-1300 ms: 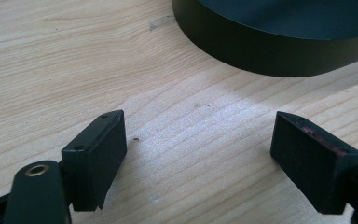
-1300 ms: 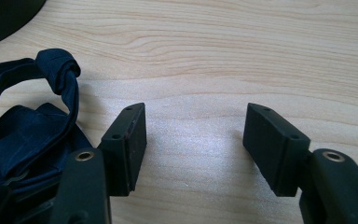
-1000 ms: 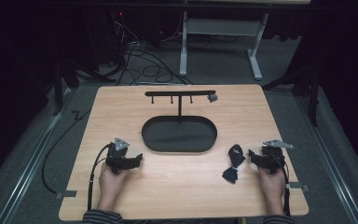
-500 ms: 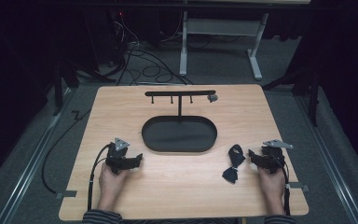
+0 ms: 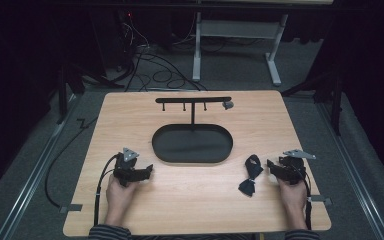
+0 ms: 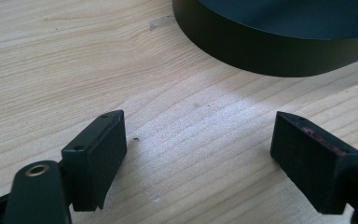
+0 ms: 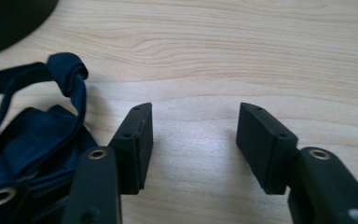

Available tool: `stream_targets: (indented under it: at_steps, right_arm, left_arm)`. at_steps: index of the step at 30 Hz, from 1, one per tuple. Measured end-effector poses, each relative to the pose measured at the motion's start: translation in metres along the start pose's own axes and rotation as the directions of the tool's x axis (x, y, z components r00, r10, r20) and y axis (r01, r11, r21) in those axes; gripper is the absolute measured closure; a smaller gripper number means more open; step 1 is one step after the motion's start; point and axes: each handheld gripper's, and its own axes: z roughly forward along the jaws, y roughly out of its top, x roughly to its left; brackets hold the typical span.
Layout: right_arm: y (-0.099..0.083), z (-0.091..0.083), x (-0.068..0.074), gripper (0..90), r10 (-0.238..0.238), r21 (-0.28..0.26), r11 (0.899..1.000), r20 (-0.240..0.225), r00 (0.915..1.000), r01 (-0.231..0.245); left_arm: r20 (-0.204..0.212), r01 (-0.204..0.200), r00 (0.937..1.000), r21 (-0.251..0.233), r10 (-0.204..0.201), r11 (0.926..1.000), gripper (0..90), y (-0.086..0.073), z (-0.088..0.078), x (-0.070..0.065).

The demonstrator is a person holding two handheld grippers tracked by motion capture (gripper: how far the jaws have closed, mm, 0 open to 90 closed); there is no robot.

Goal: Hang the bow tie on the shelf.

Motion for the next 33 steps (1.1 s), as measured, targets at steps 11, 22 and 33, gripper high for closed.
stream_targets:
  at_steps: [11, 22, 33]
  right_arm:
    - [0.000, -0.018, 0.006, 57.5, 0.008, -0.034, 0.999, -0.047, 0.9989, -0.009]
    - [0.002, -0.029, 0.012, 60.6, 0.016, -0.079, 0.997, -0.119, 0.9927, -0.026]
    - [0.006, -0.026, 0.020, 62.3, 0.007, -0.081, 0.997, -0.166, 0.9862, -0.021]
  left_arm:
    - [0.000, 0.000, 1.0000, 0.000, 0.000, 1.0000, 18.8, 0.000, 0.000, 0.000]
    - [0.000, 0.000, 1.0000, 0.000, 0.000, 1.0000, 18.8, 0.000, 0.000, 0.000]
    - [0.000, 0.000, 1.0000, 0.000, 0.000, 1.0000, 18.8, 0.000, 0.000, 0.000]
